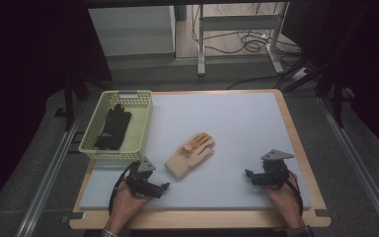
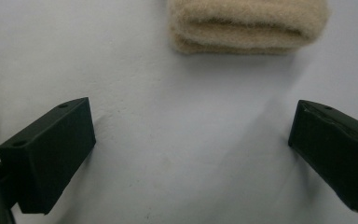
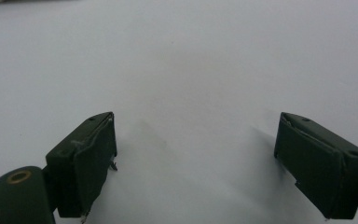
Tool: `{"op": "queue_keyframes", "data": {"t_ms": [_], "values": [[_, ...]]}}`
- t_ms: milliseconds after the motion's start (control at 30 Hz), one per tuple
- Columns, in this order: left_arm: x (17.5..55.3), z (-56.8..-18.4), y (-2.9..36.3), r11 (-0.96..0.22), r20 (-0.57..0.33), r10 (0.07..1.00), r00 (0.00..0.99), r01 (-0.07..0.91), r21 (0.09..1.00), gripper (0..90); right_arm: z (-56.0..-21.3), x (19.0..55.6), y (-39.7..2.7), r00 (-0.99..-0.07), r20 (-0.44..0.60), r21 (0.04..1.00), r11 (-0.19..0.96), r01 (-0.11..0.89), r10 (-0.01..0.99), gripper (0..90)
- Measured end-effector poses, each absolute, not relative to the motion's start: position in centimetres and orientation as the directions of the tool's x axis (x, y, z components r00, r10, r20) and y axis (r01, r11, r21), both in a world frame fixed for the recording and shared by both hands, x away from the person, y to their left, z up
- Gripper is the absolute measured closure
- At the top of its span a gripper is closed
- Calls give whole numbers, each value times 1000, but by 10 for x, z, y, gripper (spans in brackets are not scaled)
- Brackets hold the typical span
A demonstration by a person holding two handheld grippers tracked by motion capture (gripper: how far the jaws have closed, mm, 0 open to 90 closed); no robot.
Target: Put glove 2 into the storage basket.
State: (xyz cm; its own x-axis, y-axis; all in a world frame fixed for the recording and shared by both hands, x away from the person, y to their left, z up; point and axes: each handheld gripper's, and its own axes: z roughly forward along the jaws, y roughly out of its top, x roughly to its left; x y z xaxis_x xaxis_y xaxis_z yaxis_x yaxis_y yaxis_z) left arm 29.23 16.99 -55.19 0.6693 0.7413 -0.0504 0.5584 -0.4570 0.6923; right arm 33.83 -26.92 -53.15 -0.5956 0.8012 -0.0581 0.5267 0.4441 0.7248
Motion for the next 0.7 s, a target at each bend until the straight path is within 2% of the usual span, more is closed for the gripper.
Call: {"op": "queue_keyframes", "data": {"t_ms": [400, 500, 700], "values": [[295, -544, 168, -476, -45, 731, 681, 555, 682, 27, -532, 338, -269, -596, -61, 726, 445, 524, 801, 127], [299, -534, 161, -477, -57, 716, 696, 548, 687, 21, -532, 338, -269, -596, -61, 726, 445, 524, 801, 126], [314, -511, 137, -524, -26, 676, 736, 506, 685, 6, -532, 338, -269, -596, -59, 726, 445, 525, 801, 126]]}}
